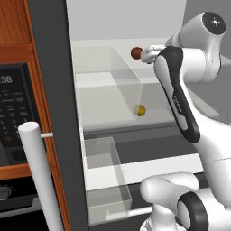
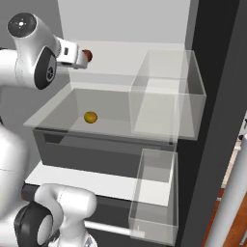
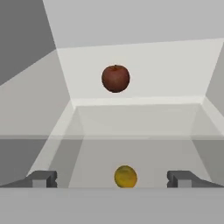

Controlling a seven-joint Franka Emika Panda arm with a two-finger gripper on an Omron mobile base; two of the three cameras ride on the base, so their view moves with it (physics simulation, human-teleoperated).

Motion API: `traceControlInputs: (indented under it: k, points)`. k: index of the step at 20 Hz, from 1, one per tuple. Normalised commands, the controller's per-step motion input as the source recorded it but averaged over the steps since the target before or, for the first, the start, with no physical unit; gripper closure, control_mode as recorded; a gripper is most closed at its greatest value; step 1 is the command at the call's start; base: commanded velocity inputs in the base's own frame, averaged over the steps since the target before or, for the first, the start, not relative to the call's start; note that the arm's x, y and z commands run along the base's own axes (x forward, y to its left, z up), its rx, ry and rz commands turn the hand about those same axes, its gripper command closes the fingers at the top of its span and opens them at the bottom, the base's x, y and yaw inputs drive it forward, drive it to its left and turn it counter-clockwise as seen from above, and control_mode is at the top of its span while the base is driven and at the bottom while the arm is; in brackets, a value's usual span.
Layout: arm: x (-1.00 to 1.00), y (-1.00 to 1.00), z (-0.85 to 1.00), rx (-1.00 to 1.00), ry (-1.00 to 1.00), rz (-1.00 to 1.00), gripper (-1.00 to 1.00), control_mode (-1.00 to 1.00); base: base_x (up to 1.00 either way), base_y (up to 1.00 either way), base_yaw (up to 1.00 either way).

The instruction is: Retrieve the apple and orange from the fridge and place them into the bowl on the dining table.

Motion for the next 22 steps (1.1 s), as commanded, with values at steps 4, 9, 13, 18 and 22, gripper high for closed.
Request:
traceControlInputs:
  k: [4, 9, 13, 18, 22]
  points:
    - [0.78, 0.02, 0.00, 0.00, 0.00, 0.00, -1.00, -1.00, 0.00, 0.00, 0.00]
    - [0.68, 0.02, -0.01, 0.00, 0.00, 0.00, -1.00, -1.00, 0.00, 0.00, 0.00]
    - [0.64, 0.06, -0.09, 0.00, 0.00, 0.00, -1.00, -1.00, 0.00, 0.00, 0.00]
    - [0.61, 0.03, -0.09, 0.00, 0.00, 0.00, -1.00, -1.00, 0.00, 0.00, 0.00]
    - [0.56, 0.00, -0.07, 0.00, 0.00, 0.00, -1.00, -1.00, 0.00, 0.00, 0.00]
